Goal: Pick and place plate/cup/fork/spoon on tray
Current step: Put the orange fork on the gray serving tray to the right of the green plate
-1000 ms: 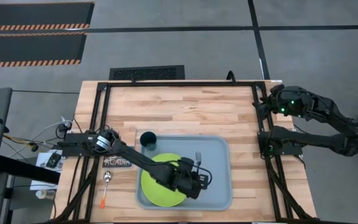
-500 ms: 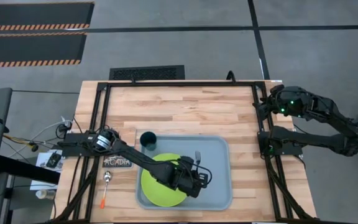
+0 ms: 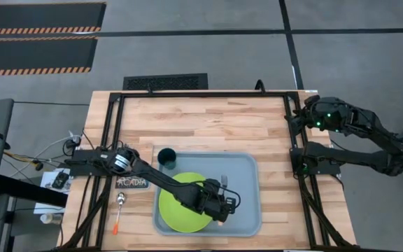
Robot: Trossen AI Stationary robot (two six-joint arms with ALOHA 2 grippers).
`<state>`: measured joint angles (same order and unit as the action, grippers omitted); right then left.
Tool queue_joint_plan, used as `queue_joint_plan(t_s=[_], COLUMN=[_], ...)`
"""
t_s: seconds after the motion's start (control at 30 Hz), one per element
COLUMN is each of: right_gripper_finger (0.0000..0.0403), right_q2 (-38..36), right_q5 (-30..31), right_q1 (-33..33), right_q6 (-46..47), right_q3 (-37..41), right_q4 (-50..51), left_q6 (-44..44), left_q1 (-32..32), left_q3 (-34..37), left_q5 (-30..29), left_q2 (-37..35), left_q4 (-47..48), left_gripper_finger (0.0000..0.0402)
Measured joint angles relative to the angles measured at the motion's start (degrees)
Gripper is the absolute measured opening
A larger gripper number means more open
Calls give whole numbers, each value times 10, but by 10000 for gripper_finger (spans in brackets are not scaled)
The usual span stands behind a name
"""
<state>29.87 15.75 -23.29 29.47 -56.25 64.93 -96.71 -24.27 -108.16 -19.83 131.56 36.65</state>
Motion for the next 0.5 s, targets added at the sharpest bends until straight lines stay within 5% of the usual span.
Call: queue_joint_plan(t_s=[0.5], right_gripper_finger=[281], right_q2=[0], right_q5=[14], right_q1=[0], right_q6=[-1], right_q3=[0], right_q4=[22], left_q6=[-7], left_q1=[5], left_q3=[0], left_q5=[46], left_q2=[34], left_q4=[-39], left_gripper_finger=[21])
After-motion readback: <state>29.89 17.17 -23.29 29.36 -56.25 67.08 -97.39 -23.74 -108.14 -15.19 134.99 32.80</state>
